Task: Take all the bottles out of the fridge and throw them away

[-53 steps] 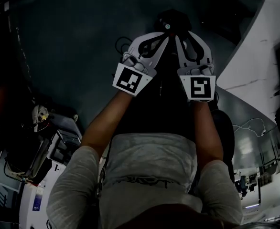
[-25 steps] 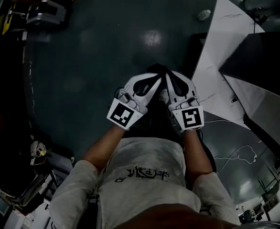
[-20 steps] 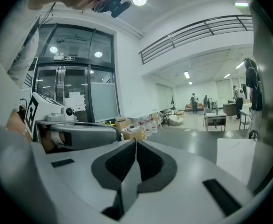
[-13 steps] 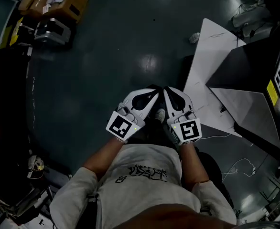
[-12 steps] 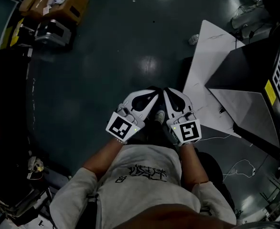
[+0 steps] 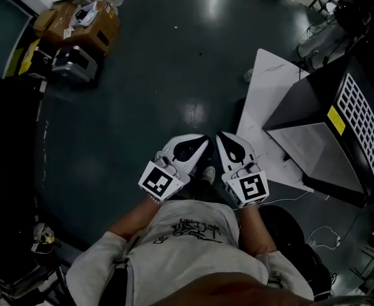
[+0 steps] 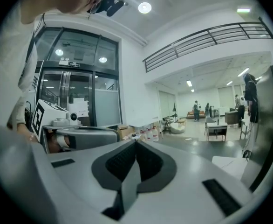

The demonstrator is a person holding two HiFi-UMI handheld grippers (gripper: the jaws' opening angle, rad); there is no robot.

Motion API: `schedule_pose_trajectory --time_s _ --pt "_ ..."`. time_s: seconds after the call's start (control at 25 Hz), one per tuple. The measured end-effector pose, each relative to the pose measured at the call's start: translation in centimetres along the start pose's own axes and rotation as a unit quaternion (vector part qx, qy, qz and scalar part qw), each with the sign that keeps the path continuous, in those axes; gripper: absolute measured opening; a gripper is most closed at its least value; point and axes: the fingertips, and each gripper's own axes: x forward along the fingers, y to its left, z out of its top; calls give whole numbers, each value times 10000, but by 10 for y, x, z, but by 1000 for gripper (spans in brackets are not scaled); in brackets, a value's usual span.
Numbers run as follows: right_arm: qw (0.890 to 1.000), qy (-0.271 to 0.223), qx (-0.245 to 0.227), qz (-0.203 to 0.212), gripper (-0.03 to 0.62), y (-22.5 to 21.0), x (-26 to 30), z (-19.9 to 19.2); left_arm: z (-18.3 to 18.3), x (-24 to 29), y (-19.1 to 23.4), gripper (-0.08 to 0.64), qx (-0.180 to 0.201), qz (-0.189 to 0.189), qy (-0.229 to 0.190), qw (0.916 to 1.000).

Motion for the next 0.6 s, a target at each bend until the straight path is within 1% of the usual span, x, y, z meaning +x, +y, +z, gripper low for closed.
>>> schedule_pose_trajectory --time_s 0.2,0.4,0.6 --pt "9998 -85 -114 118 11 8 -15 20 23 -3 -15 8 3 -97 -134 9999" --pt "9994 -122 -220 220 11 12 -28 37 41 -4 -27 8 18 -118 -192 9997" --pt "9990 -169 -304 268 11 17 -41 53 60 -8 -39 8 90 -177 -327 9993"
